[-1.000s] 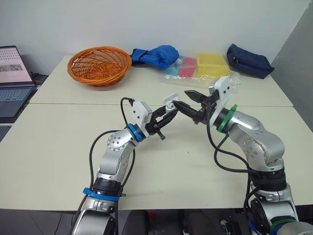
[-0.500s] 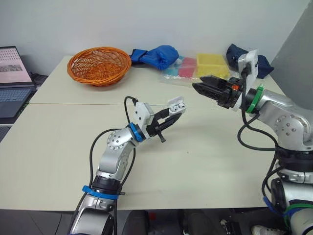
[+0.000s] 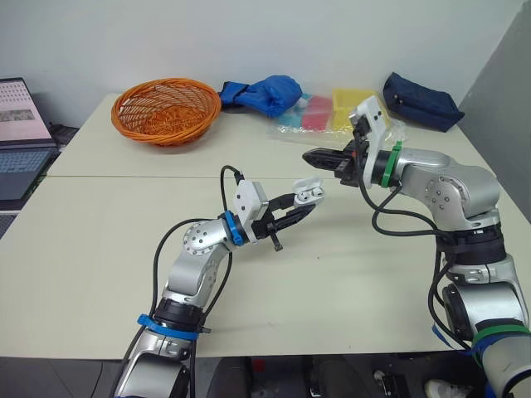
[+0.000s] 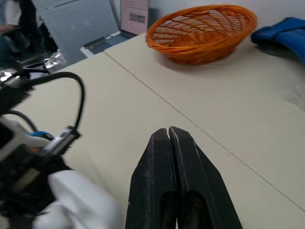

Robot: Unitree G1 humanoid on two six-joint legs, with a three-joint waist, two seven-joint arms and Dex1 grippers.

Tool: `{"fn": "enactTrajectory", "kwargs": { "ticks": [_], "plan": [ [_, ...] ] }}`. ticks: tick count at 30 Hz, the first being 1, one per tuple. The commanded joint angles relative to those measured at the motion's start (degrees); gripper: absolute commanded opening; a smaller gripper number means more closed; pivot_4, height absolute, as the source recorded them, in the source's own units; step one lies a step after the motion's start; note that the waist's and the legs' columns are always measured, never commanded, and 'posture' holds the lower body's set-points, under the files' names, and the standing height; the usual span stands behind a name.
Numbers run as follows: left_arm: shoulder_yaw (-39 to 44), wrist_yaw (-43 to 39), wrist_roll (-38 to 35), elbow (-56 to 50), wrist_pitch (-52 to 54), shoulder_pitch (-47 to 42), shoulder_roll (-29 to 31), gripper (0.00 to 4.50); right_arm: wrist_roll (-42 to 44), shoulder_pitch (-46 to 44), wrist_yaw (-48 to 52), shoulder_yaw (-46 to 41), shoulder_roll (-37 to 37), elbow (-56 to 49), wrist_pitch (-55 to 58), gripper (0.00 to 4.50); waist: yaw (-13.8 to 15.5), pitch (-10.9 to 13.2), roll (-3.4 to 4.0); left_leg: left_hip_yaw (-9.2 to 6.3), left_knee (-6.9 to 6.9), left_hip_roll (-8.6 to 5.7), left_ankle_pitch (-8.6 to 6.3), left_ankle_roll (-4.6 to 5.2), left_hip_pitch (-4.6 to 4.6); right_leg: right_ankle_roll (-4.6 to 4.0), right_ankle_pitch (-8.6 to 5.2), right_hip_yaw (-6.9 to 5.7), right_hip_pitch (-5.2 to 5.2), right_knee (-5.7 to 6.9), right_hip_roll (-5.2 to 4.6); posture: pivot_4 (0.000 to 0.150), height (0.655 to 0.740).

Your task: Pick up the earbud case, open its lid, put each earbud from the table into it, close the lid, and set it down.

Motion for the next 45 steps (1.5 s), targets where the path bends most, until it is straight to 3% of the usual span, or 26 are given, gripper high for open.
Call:
{"fn": "enactTrajectory", "kwargs": {
  "ticks": [1,14,19,21,24,28,35,41,45],
  "plan": [
    [0.4,0.9,-0.7,-2.5,-0.2,-0.6,-0.5,0.8,-0.3,1.8,1.7,0.8,-2.8,-5.4,0.6,0.04,0.1,0.0,0.0,0.0,0.01,-0.01,0.0,0.0,-0.01,0.01,0.0,-0.02,0.0,-0.01,-0.01,0.15,0.74],
    [0.9,1.1,-0.6,-0.4,-0.4,-2.8,-1.9,0.8,-2.1,8.4,0.6,0.8,-7.4,-14.6,1.0,0.04,-0.2,0.0,0.01,0.01,0.02,0.01,0.0,0.0,0.01,0.07,-0.04,-0.01,-0.03,0.05,0.05,0.15,0.74],
    [1.6,0.5,-1.1,0.9,0.7,-4.0,-1.4,0.8,-0.1,9.5,-3.6,-6.4,-3.3,-16.1,-2.2,0.04,-0.2,0.0,0.01,0.0,0.03,0.0,0.0,0.0,0.02,0.08,-0.04,0.03,-0.02,0.04,0.04,0.15,0.74],
    [3.2,0.2,-3.3,2.1,5.6,-6.3,-0.1,0.8,-1.6,12.3,0.3,-8.1,-5.5,-17.7,-8.5,0.04,-0.1,0.0,0.01,0.0,0.04,-0.01,0.0,0.0,0.01,0.11,-0.05,0.0,-0.02,0.05,0.04,0.15,0.74],
    [5.1,-2.1,-9.3,5.6,22.7,-11.6,5.0,0.8,-1.8,18.2,4.3,-10.6,-8.0,-19.5,-13.7,0.63,0.1,0.0,-0.01,-0.06,0.04,0.0,0.0,0.0,-0.02,0.25,-0.14,-0.09,0.01,0.02,0.07,0.15,0.74],
    [5.4,-3.7,-16.7,6.8,44.6,-14.3,9.8,0.8,-10.1,28.6,12.6,-5.7,-12.1,-18.7,-30.3,2.03,-0.2,0.0,-0.01,-0.08,0.02,-0.01,0.0,0.0,0.01,0.28,-0.16,-0.07,0.03,0.0,0.09,0.15,0.74],
    [12.6,5.9,-24.8,12.6,71.9,-17.5,6.9,0.8,-12.1,36.8,16.1,-2.3,-10.0,-14.5,-38.9,4.48,-0.3,0.0,-0.02,-0.1,0.06,0.0,0.0,0.0,0.08,0.34,-0.2,-0.06,0.02,0.13,0.11,0.15,0.74],
    [14.8,15.0,-22.0,17.0,81.1,-16.1,3.9,0.8,-14.5,37.5,14.2,0.3,-8.5,-13.6,-38.6,4.48,-0.3,0.0,-0.03,-0.14,0.04,-0.02,0.0,-0.01,0.39,0.32,-0.19,0.04,0.22,0.17,0.11,0.15,0.74],
    [13.3,16.8,-19.6,17.4,78.8,-13.3,4.4,0.8,-14.1,37.6,13.3,0.8,-7.9,-12.9,-36.2,4.48,-0.4,0.0,-0.02,-0.12,-0.02,-0.02,0.0,-0.01,0.51,0.3,-0.19,0.14,0.24,0.17,0.11,0.15,0.74]
  ]
}}
